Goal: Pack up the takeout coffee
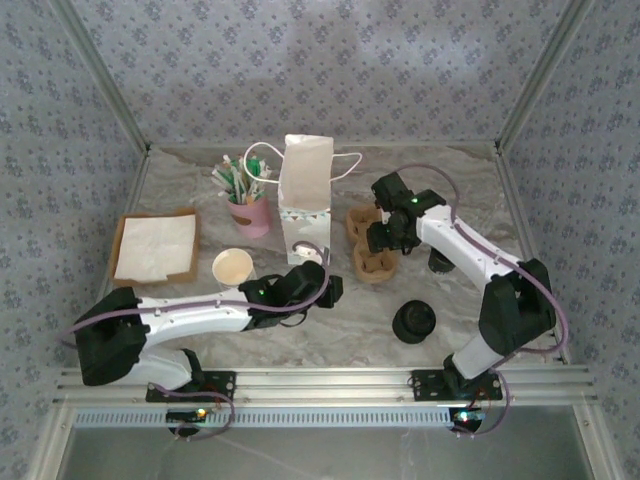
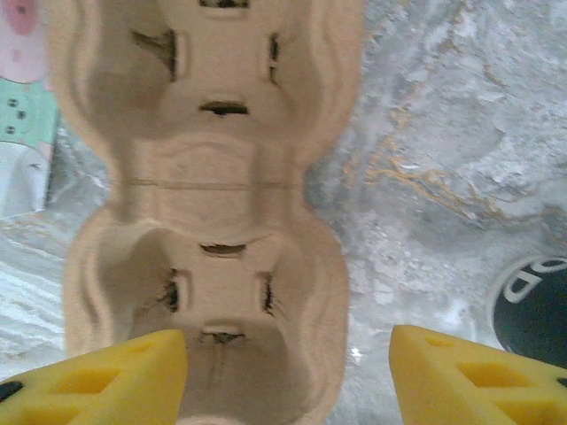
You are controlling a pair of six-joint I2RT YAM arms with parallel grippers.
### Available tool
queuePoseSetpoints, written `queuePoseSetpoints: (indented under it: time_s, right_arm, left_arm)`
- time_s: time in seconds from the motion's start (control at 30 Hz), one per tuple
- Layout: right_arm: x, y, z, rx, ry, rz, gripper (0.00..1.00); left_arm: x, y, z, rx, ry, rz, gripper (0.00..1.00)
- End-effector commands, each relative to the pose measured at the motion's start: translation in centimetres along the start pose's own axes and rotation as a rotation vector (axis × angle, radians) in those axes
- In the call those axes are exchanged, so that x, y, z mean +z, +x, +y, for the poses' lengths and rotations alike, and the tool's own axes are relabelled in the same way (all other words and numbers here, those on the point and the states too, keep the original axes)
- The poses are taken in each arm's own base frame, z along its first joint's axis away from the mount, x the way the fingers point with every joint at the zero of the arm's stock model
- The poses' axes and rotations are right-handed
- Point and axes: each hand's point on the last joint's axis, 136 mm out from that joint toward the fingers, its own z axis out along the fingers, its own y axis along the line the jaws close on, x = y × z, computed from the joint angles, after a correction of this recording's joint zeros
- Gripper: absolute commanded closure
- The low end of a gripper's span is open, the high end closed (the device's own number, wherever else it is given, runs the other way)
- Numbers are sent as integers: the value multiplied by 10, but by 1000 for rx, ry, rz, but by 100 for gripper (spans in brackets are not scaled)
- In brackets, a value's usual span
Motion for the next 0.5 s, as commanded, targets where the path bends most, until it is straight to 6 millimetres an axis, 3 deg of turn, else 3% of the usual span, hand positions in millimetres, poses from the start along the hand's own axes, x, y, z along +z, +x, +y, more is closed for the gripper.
queuePoseSetpoints:
  time_s: [0.0,0.47]
  right_arm:
    - [0,-11,15,-36,-55,-12,38]
    - [27,-23,23,-86,10,48,44]
  left_arm:
    - [-2,-16,-26,-11,72,-42,66]
    - [-3,-15,-23,3,69,-42,65]
